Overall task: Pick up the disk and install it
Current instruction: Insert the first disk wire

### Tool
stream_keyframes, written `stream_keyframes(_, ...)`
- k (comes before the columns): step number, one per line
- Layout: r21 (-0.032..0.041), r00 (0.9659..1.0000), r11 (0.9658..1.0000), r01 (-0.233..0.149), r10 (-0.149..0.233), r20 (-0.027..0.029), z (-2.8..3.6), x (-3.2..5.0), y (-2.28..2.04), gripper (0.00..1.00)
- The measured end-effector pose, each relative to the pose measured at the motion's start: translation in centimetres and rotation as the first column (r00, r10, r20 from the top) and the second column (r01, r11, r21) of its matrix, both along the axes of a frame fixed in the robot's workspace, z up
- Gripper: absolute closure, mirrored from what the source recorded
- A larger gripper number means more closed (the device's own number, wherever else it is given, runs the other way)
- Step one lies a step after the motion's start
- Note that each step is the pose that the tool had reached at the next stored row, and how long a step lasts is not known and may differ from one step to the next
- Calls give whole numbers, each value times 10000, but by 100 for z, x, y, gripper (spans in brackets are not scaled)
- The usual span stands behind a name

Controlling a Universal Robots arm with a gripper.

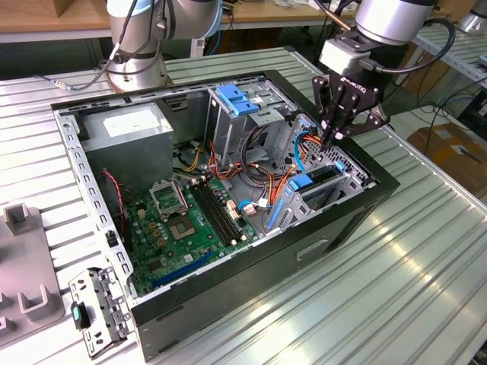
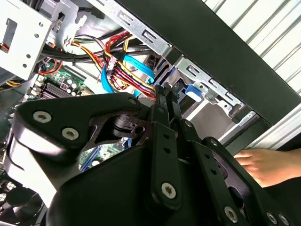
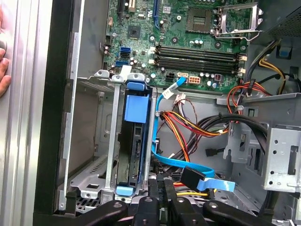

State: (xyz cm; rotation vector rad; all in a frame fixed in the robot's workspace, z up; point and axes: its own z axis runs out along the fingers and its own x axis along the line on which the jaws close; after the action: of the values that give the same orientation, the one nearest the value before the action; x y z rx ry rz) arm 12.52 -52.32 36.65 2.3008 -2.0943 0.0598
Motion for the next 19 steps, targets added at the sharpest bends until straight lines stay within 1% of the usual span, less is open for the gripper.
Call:
stream_keyframes(5,1,10000,10000,0,0,0,-1,0,0,84)
stream_keyframes(7,2,10000,10000,0,0,0,-1,-5,-8,84)
stream_keyframes(9,0,10000,10000,0,0,0,-4,-21,-49,84)
stream_keyframes(11,-1,10000,10000,4,-4,0,-11,-32,-75,84)
stream_keyframes(13,4,9999,9999,110,-110,0,-23,-32,-80,84)
stream_keyframes(15,-1,9992,9992,392,-392,0,-31,-33,-80,84)
stream_keyframes(16,1,9989,9989,464,-464,1,-38,-33,-82,84)
stream_keyframes(19,0,9988,9988,493,-493,0,-49,-40,-104,84)
